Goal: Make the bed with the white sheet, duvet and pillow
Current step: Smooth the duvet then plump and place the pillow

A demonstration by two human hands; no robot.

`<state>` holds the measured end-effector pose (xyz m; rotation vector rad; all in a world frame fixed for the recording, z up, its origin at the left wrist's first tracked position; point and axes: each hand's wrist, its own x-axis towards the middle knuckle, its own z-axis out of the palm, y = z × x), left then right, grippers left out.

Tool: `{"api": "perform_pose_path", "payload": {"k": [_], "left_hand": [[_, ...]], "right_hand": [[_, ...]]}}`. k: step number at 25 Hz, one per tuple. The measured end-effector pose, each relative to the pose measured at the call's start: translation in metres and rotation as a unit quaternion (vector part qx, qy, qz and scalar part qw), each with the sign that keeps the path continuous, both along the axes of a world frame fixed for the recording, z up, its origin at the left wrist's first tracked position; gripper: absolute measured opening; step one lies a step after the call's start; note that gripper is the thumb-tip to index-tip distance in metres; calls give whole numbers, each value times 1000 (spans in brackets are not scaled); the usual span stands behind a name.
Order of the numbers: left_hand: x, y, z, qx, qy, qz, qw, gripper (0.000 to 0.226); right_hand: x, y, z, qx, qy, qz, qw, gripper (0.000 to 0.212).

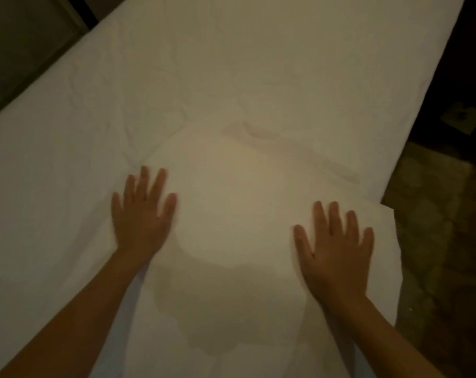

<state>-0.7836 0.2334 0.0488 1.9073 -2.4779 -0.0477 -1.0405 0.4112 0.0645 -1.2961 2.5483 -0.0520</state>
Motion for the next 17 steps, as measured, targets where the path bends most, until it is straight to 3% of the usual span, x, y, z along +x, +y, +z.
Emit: {"api": "perform_pose_path", "payload": {"k": [2, 4, 7, 10, 13, 15, 17], "left_hand": [[34, 9, 6, -3, 7, 87, 996, 62], [25, 56, 12, -54, 29, 83, 995, 59], [-4, 177, 2, -39, 35, -33, 998, 58], [31, 230, -16, -15, 2, 18, 1000, 62], [84, 229, -19, -34, -37, 108, 993, 64], [85, 235, -12, -19, 13, 172, 985, 64], [63, 272, -13, -9, 34, 140, 990, 64]], "right_hand": [[-6, 16, 4, -20, 4, -39, 999, 79], [30, 24, 14, -59, -5, -30, 998, 74], [106, 55, 6, -128, 7, 130, 983, 64], [106, 97, -22, -131, 49, 198, 970, 66], [86, 140, -37, -122, 60, 136, 981, 69], [110, 159, -28, -119, 8, 95, 988, 70], [152, 181, -25, -120, -16, 153, 981, 69]]}}
